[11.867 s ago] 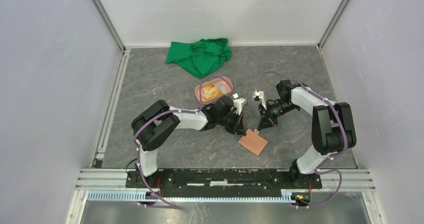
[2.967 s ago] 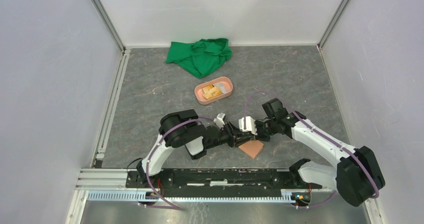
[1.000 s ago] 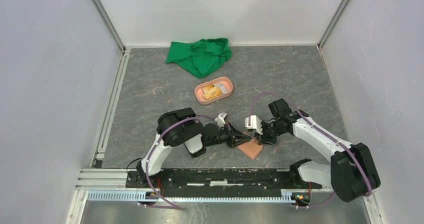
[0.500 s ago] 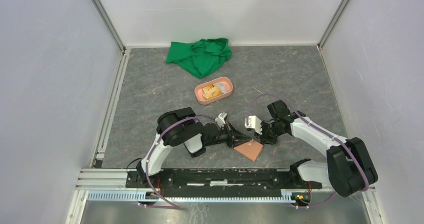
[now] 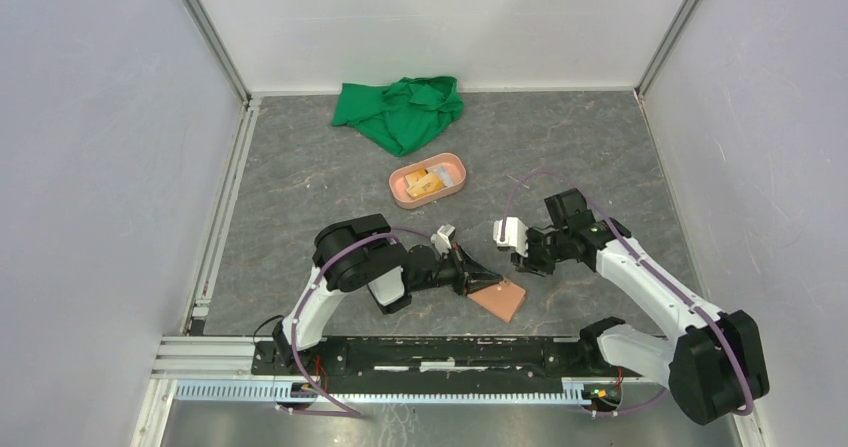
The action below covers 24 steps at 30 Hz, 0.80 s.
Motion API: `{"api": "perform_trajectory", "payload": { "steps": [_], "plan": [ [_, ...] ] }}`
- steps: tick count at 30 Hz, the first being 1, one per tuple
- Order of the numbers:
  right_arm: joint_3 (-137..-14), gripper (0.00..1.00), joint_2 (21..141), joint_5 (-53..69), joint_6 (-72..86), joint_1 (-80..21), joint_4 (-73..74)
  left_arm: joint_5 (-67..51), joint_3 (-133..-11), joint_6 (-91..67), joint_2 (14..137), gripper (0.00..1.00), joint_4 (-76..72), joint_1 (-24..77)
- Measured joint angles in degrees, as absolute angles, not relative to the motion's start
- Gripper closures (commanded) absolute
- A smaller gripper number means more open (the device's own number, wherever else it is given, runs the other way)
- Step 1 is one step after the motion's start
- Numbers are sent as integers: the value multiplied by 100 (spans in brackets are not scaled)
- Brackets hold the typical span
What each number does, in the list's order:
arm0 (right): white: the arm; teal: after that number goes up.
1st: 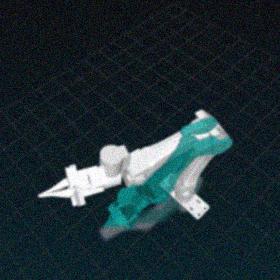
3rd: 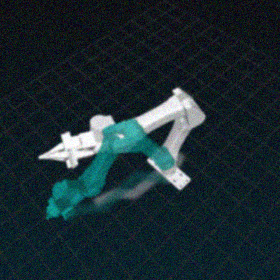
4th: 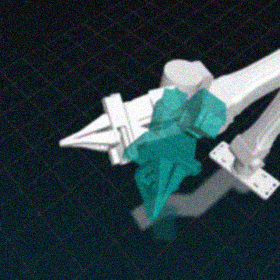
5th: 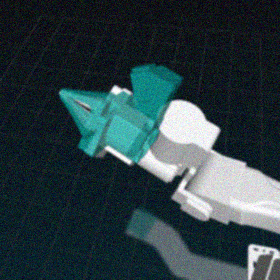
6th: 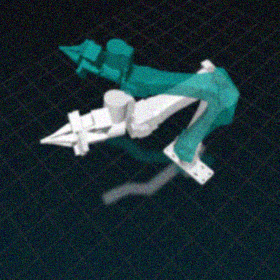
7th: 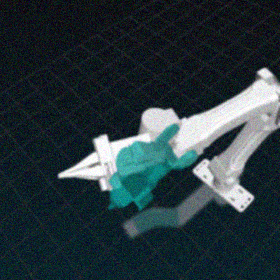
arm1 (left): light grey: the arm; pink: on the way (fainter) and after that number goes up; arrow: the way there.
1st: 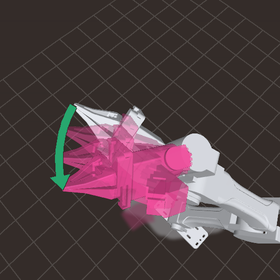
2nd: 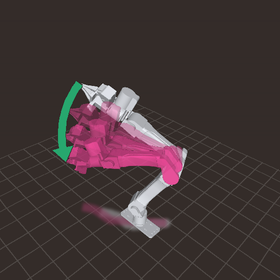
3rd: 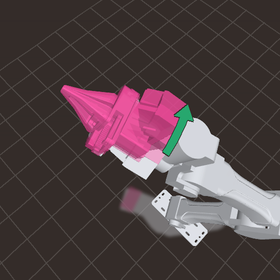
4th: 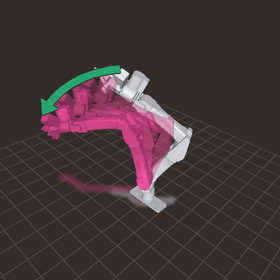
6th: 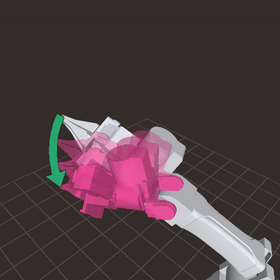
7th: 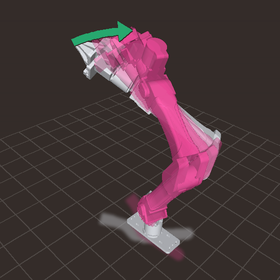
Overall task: Put the credit cards into the card holder
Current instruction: Close the card holder at the center of the board.
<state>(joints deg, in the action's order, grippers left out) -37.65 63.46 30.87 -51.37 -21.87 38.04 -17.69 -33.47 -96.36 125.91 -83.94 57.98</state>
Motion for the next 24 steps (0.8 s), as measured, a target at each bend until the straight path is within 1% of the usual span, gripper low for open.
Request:
{"api": "perform_trajectory", "payload": {
  "steps": [3,7,12,17,24],
  "plan": [
    [-3789,82,6259,3470,-5516,-2174,4060,-1785,-3347,-9636,12591,98,-8394,5793],
    [-3765,89,6318,3983,-6156,-2290,4530,-1811,-3347,-9633,12589,98,-8394,5787],
    [-3474,92,6525,4141,-6510,-2733,4541,-1813,-3347,-9631,12589,98,-8394,5787],
    [-2930,93,6287,4042,-6584,-2816,4086,-1822,-3347,-9616,12591,98,-8390,5787],
    [-2956,95,6484,3913,-6495,-2847,3909,-1839,-3347,-9609,12589,98,-8383,5782]
  ]
}}
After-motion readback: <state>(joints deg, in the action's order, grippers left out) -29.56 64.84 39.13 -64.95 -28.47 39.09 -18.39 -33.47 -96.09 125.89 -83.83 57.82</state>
